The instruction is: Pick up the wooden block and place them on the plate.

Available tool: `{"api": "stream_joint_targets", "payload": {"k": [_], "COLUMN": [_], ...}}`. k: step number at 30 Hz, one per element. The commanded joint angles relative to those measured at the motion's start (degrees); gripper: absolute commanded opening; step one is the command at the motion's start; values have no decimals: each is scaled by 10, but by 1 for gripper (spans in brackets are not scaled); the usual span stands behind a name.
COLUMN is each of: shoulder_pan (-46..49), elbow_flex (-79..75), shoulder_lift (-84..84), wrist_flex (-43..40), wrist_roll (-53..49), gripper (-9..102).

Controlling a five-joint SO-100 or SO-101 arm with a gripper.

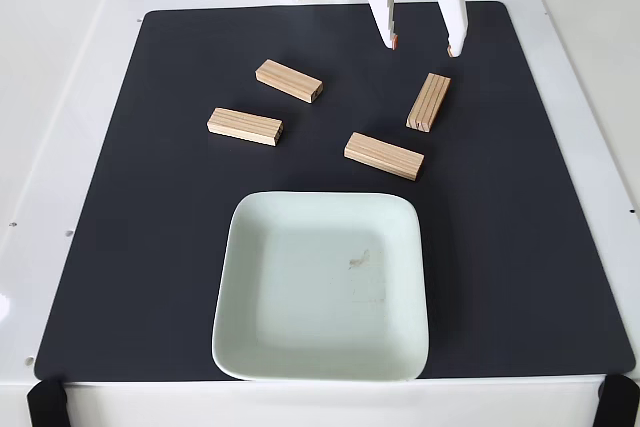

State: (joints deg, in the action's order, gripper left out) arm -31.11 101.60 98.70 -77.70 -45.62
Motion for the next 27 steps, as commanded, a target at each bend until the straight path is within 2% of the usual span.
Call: {"api": "stream_joint_targets", "payload": {"k": [1,8,21,27], "shoulder_pan": [-6,-17,-19,-20], "elbow_flex": [-16,-17,-6,66], "shoulder_lift": [-14,-67,-110,-105], "wrist_flex": [51,106,112,196], "wrist_roll": [-7,-7,-1,-6], "gripper": [31,36,36,36]}}
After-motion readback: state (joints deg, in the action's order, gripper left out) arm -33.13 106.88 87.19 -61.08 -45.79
